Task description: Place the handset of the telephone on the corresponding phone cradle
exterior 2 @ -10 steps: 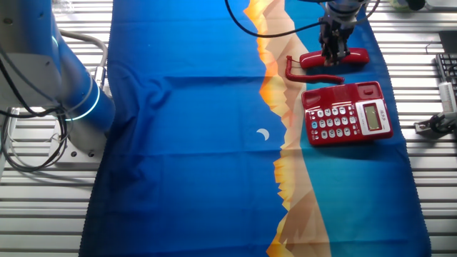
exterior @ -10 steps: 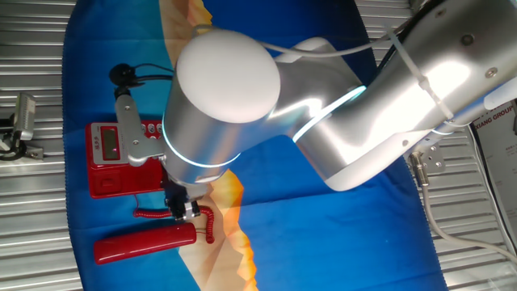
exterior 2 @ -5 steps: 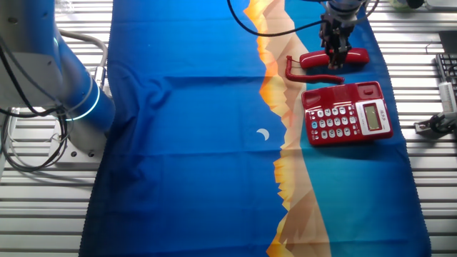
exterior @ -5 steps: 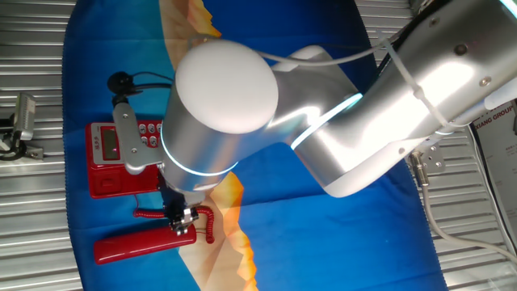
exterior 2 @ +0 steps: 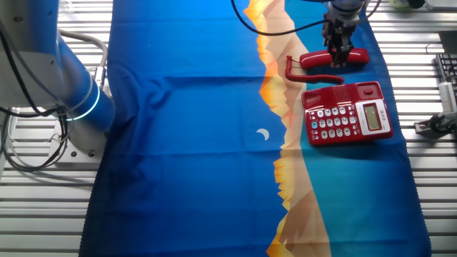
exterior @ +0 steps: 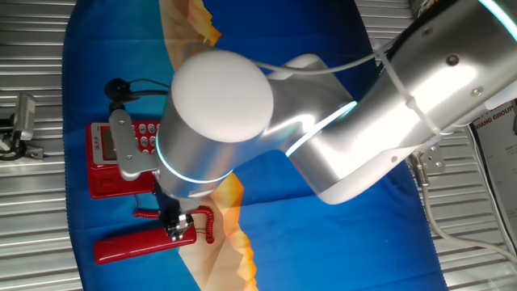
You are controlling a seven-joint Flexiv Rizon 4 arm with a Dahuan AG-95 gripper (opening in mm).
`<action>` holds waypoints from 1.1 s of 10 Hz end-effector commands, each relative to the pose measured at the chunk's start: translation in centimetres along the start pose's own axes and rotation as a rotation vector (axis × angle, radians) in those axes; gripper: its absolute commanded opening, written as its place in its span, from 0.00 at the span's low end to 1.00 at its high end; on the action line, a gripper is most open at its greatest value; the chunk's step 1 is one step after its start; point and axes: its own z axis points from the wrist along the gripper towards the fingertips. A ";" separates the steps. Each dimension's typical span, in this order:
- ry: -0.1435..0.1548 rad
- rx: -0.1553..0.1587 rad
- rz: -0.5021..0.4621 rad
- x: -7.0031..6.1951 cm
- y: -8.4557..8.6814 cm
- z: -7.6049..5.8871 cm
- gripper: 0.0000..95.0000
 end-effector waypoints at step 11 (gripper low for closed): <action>0.025 0.017 0.133 -2.8 0.5 2.5 0.60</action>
